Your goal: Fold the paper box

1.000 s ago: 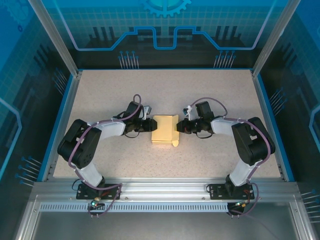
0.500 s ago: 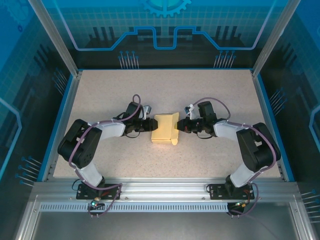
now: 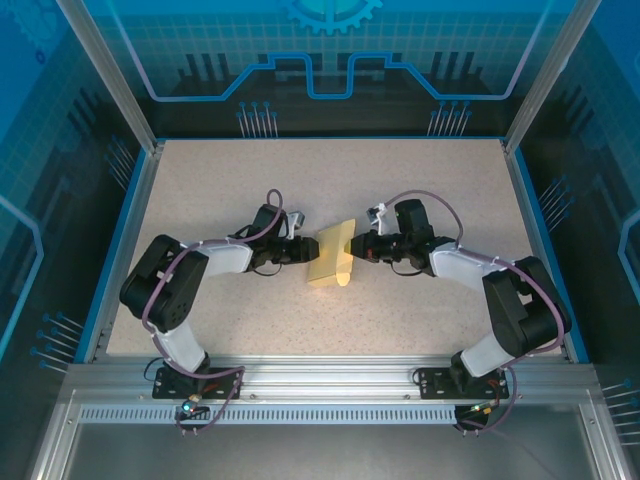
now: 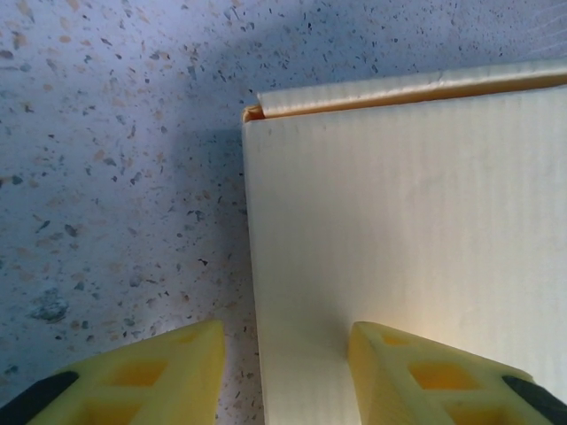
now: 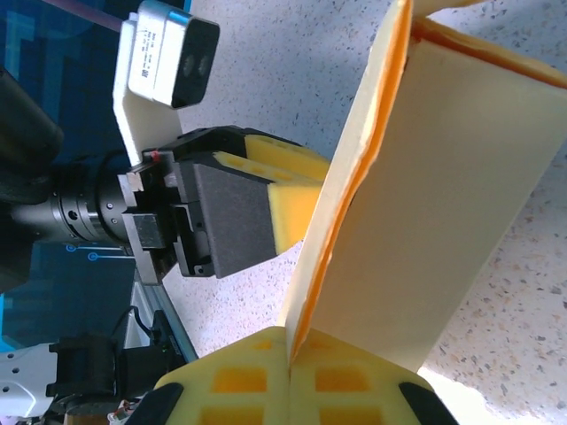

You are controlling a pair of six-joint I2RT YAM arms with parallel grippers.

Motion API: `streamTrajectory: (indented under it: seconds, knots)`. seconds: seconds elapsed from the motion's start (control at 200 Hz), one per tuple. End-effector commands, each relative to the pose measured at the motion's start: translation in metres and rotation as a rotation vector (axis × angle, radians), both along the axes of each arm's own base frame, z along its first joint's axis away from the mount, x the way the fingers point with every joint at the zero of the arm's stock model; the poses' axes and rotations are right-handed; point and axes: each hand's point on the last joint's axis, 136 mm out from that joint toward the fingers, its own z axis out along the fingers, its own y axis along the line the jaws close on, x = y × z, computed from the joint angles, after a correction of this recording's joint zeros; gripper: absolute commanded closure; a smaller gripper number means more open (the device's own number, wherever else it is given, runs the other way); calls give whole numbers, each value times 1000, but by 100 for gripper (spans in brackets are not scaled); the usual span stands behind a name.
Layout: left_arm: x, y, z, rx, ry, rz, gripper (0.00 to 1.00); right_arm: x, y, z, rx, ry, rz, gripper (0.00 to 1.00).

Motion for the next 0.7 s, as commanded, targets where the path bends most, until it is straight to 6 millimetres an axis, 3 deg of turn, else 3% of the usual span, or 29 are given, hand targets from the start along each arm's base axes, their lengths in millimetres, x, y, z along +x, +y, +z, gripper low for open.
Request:
streamTrajectory:
  seconds: [0.0, 0.49, 0.695]
  knots:
    - [-13, -11, -10, -40, 63, -45, 56, -5, 12, 5, -17, -17, 28, 97]
    - [-6, -9, -6, -20, 31, -22, 44, -8, 27, -24, -158, 36, -30, 94]
    - [-5, 23, 12, 76, -95, 103, 32, -9, 27, -34, -200, 41, -84, 95]
